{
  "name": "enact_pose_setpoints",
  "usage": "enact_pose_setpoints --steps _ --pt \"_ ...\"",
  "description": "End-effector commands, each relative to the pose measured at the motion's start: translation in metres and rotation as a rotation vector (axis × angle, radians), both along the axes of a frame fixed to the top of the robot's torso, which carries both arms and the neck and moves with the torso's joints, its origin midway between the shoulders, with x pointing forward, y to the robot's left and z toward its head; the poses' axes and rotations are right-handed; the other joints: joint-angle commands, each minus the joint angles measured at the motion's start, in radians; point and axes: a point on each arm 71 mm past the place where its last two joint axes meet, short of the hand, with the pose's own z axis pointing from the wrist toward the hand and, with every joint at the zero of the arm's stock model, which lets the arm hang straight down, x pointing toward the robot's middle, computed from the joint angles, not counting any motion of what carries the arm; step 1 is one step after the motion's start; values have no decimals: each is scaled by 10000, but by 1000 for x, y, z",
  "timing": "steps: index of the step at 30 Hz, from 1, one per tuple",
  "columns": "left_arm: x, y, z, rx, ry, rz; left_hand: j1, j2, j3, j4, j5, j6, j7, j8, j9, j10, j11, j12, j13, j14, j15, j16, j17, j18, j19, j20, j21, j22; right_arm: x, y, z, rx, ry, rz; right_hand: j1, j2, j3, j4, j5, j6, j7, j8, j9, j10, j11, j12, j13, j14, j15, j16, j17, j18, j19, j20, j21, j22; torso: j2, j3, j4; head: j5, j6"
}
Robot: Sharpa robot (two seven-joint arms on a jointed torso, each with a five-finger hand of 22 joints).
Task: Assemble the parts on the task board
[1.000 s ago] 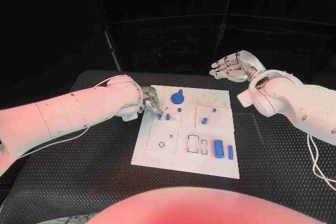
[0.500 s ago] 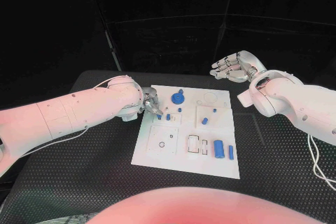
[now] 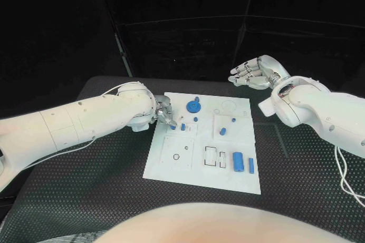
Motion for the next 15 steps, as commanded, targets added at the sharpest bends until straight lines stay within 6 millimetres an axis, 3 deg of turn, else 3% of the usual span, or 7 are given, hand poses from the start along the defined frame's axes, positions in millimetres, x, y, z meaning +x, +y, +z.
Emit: enact_pose_setpoints --steps 1,15 --pt "-2 -1 -2 221 221 -203 36 -32 1442 -1377 75 22 -85 67 25 69 -32 18 -25 1038 -54 62 2635 -124 48 -12 44 189 0 1 2 45 -64 114 -16 5 65 23 61 -24 75 -43 -11 -80 10 -47 -12 -21 63 -27 -15 42 51 21 -35 -13 -4 2 -3 5 0" --pt "-2 -4 -4 341 456 -371 -268 -121 1529 -1324 146 83 -152 162 84 120 -71 -78 -159 1038 -74 62 2635 -131 70 -27 58 222 0 2 2 46 -54 130 -16 5 65 23 61 -24 75 -43 -11 -80 10 -47 -12 -21 63 -27 -15 42 51 21 -35 -13 0 5 -12 21 0"
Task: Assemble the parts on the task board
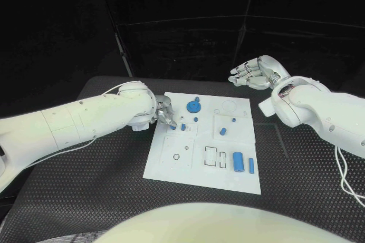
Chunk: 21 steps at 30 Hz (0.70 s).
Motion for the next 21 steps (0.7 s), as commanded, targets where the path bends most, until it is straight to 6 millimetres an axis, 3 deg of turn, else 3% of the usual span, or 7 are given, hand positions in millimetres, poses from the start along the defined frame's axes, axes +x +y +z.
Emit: enact_pose_setpoints --steps 1,12,21 --pt "-3 -3 -4 210 353 -258 -288 -58 1381 -1298 28 106 -168 93 49 121 -72 31 71 1039 -85 62 2635 -135 83 -34 76 241 0 1 2 47 -64 114 -16 5 65 23 62 -24 75 -43 -10 -80 10 -47 -12 -21 63 -28 -15 42 51 21 -35 -13 7 2 -14 9 0" --pt "0 -4 -6 291 486 -289 -1007 -73 1113 -1007 6 373 -358 125 29 305 -215 51 68 1039 -202 62 2635 -168 174 -137 182 366 0 1 2 46 -59 109 -16 5 65 23 62 -24 75 -43 -10 -80 10 -47 -12 -21 63 -28 -15 42 51 21 -35 -13 3 9 -9 -17 0" --pt "3 -5 -8 327 502 -219 -1172 -29 1036 -929 7 462 -388 99 -1 354 -240 81 99 1039 -225 62 2635 -180 206 -162 222 408 0 2 2 50 -63 111 -16 5 65 23 62 -24 75 -43 -10 -80 10 -47 -12 -21 63 -28 -15 42 51 21 -35 -13 5 6 -8 -30 0"
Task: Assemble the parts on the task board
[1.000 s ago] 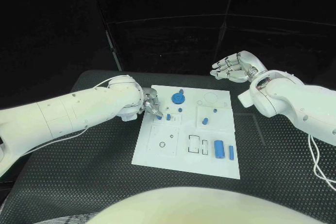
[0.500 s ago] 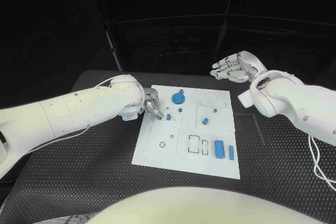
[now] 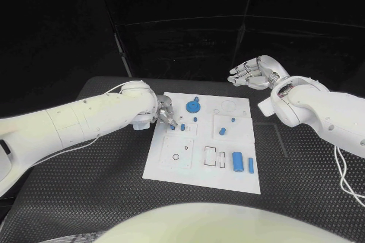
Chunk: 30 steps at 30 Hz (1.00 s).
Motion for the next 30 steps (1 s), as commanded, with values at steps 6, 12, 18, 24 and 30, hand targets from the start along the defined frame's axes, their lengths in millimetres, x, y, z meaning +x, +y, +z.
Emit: enact_pose_setpoints --steps 6,12,18,24,30 --pt "-1 -3 -6 177 359 -186 -158 41 313 -252 7 280 -168 -55 -27 75 -77 93 71 1053 -106 62 2635 -189 79 -28 93 438 0 2 2 48 -59 107 -16 5 65 23 62 -24 75 -43 -11 -80 10 -47 -12 -21 63 -27 -16 41 51 21 -35 -15 3 1 4 -27 0" --pt "0 -3 -7 236 437 -197 -415 24 127 -137 -5 430 -217 -33 -35 169 -113 269 318 1053 -134 62 2635 -198 105 -55 118 474 -1 2 2 46 -51 113 -16 5 65 23 62 -24 75 -43 -11 -80 10 -47 -12 -21 63 -27 -16 41 51 21 -35 -15 5 2 4 -38 0" --pt "1 -2 -8 299 516 -199 -678 2 -126 3 -18 513 -239 -49 -59 202 -129 321 399 1053 -149 62 2635 -207 125 -74 137 507 -1 2 2 42 -34 129 -16 5 65 23 62 -24 75 -43 -11 -80 10 -47 -12 -21 63 -27 -16 41 51 21 -35 -15 -2 1 7 -56 0" --pt "2 0 -9 312 508 -147 -1068 -16 -582 280 -117 625 -247 -66 -92 227 -134 356 459 1053 -156 62 2635 -217 148 -87 157 547 -1 2 2 39 -28 131 -12 -3 84 24 64 -26 75 -48 -11 -83 10 -51 -12 -23 62 -28 -27 41 58 23 -55 -20 -2 -6 13 -67 0" --pt "4 1 -8 211 288 50 -1909 -75 -1493 1000 -268 735 -211 -99 -139 233 -102 373 490 1053 -136 62 2635 -228 172 -79 173 589 -1 1 2 37 -28 127 -14 -5 84 25 64 -27 75 -49 -11 -84 10 -51 -12 -23 63 -28 -28 41 58 23 -56 -20 -3 -9 13 -61 0"
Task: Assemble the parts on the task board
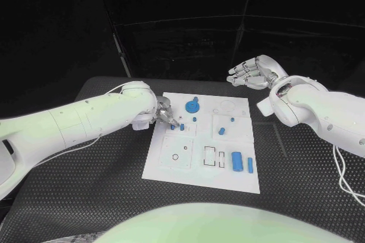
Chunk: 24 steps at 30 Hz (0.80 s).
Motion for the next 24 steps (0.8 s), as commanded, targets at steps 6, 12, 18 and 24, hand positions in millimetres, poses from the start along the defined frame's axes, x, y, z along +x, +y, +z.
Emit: enact_pose_setpoints --steps 6,12,18,24 --pt "2 3 1 -85 -259 277 -633 -17 -1664 888 -71 27 -6 -46 -25 -56 62 -33 -101 1051 -99 62 2634 -79 135 -32 88 658 0 1 2 36 -40 89 -22 -8 42 -10 62 -28 78 -50 -11 -85 12 -52 -12 -25 64 -29 -12 41 59 24 -60 -10 -6 -6 3 0 0" --pt "2 5 4 -208 -483 429 -423 202 -2318 1144 -57 9 -13 -12 -15 -68 54 -31 -99 1051 -104 62 2634 -76 139 -41 58 671 0 1 1 35 -43 83 -22 -8 42 -10 62 -28 78 -50 -11 -85 12 -52 -12 -25 64 -29 -12 41 59 24 -60 -10 -4 -13 -4 -2 0" --pt "3 6 10 -731 -688 785 -289 312 -2696 1183 -29 -105 24 -35 -26 -201 79 -220 -333 1051 -95 62 2634 -43 79 -36 -101 587 0 1 1 34 -48 74 -22 -8 42 -10 62 -28 78 -50 -11 -85 12 -52 -12 -25 64 -29 -12 41 59 24 -60 -10 -7 -4 0 -4 0" --pt "4 8 20 -1501 -1030 1280 17 497 -3300 1183 32 -600 225 -237 -116 -1059 254 -1532 -1939 992 31 -70 2410 94 -231 55 -812 165 0 0 1 32 -47 71 -22 -8 42 -10 62 -28 78 -50 -11 -85 12 -52 -12 -25 64 -29 -12 41 59 24 -60 -10 1 -6 -1 -28 0"
